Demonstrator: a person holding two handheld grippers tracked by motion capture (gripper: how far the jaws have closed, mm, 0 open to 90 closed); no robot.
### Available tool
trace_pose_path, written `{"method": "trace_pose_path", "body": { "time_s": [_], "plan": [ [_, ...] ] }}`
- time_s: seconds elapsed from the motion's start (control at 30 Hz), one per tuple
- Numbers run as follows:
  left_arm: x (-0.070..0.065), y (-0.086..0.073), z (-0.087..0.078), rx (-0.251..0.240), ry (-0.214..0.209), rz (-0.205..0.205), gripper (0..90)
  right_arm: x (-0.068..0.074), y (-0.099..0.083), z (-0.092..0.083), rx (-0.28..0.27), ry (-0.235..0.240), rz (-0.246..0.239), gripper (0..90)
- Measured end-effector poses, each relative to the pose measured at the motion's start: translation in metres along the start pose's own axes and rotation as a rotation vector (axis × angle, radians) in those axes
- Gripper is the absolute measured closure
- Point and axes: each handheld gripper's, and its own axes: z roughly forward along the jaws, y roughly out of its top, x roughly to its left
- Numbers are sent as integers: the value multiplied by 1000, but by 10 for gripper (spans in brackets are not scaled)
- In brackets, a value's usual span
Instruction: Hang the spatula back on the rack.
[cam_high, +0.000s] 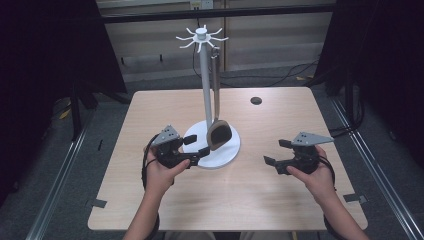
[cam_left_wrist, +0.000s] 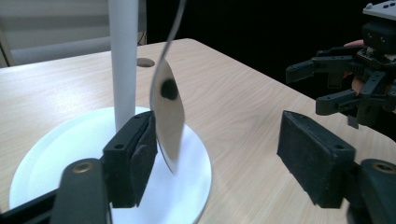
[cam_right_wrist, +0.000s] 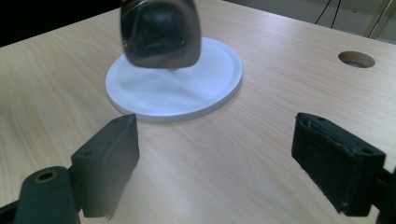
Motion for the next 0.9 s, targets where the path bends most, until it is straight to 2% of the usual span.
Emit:
{"method": "trace_pose_path", "body": {
  "time_s": [0.07, 0.13, 0.33, 0.47, 0.63, 0.9],
  "plan": [
    [1, -2, -2, 15, 27, 1, 234, 0, -2, 1, 9, 1, 1, 147],
    [4, -5, -4, 18, 19, -3, 228, 0, -2, 1, 11, 3, -1, 146],
    [10, -16, -9, 35, 44, -30, 181, -1, -7, 3, 32, -2, -2, 145],
    [14, -24, -11, 24, 32, -51, 156, -1, -9, 4, 45, -1, -3, 142],
    [18, -31, -15, 17, 32, -65, 142, -2, -11, 4, 56, -4, -2, 141],
    [21, -41, -20, 31, 63, -67, 137, -5, -15, 4, 69, -6, -4, 137]
  ]
}}
